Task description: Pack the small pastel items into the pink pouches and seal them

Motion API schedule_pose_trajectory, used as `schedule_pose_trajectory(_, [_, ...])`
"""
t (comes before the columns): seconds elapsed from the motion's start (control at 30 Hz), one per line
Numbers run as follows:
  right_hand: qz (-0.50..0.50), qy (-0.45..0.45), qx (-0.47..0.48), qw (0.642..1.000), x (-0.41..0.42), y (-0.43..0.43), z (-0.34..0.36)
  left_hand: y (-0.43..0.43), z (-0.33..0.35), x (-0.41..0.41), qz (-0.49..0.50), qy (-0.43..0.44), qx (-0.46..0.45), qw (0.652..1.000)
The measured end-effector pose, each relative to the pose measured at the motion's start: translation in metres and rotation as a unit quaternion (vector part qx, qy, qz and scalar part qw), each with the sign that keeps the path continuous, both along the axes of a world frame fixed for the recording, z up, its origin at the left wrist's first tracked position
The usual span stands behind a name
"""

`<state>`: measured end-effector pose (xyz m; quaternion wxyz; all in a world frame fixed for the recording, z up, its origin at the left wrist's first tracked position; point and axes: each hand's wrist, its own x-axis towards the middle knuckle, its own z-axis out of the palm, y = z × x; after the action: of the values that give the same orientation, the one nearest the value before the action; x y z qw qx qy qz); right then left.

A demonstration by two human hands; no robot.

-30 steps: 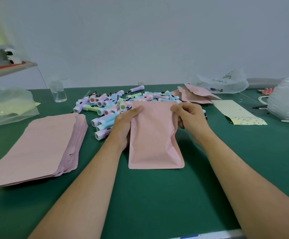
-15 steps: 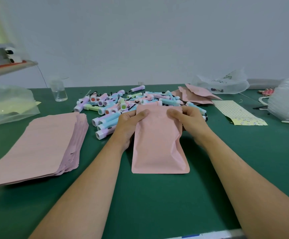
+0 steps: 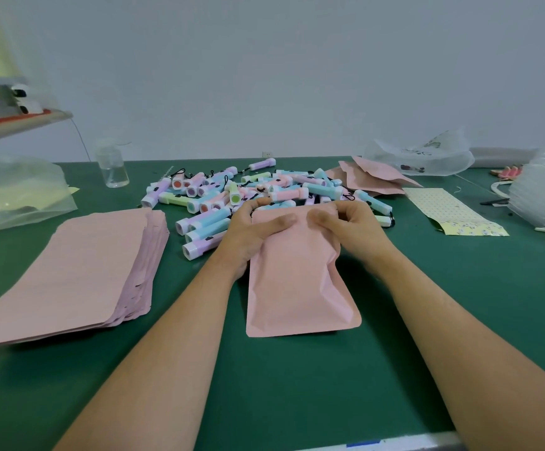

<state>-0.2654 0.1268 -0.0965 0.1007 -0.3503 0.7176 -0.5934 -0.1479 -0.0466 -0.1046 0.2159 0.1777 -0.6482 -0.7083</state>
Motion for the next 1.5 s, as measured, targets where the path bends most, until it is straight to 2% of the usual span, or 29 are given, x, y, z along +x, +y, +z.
schedule_pose_trajectory(0.2, [0.019,-0.053,0.012,0.998,0.002,-0.001,-0.002,-0.002,-0.002,0.002,0.008,0.007,-0.053,0.999])
schedule_pose_trajectory(0.5, [-0.011,-0.021,0.010,1.000,0.000,-0.002,0.002,0.003,-0.002,-0.001,-0.021,0.022,-0.048,0.998])
schedule_pose_trajectory(0.6, [0.020,-0.033,0.024,0.999,0.002,0.003,0.007,0.003,-0.003,-0.002,-0.042,0.027,-0.086,0.995])
schedule_pose_trajectory(0.73, [-0.006,-0.022,0.005,1.000,-0.001,0.005,0.006,0.003,-0.010,-0.006,-0.037,0.028,-0.140,0.989])
schedule_pose_trajectory(0.87, [-0.043,-0.039,-0.020,0.998,-0.004,0.003,0.002,0.000,-0.011,-0.009,-0.034,0.051,-0.073,0.995])
schedule_pose_trajectory(1.0, [-0.066,-0.032,-0.020,0.997,-0.003,0.000,0.002,-0.002,-0.013,-0.012,0.005,0.060,-0.096,0.994])
schedule_pose_trajectory(1.1, [-0.035,-0.064,0.063,0.995,-0.006,0.005,0.006,-0.010,-0.014,-0.013,0.098,0.091,-0.034,0.991])
schedule_pose_trajectory(1.17, [0.032,-0.060,0.142,0.987,-0.008,0.013,0.009,-0.017,-0.013,-0.012,0.153,0.111,0.025,0.982])
schedule_pose_trajectory(1.23, [0.082,-0.050,0.173,0.980,-0.009,0.018,0.008,-0.020,-0.014,-0.013,0.173,0.114,0.045,0.977])
schedule_pose_trajectory(1.4, [0.120,-0.077,0.080,0.987,-0.007,0.018,0.005,-0.020,-0.012,-0.010,0.210,0.121,0.067,0.968])
schedule_pose_trajectory(1.5, [0.082,-0.084,0.063,0.991,-0.009,0.014,0.003,-0.021,-0.012,-0.008,0.230,0.140,0.079,0.960])
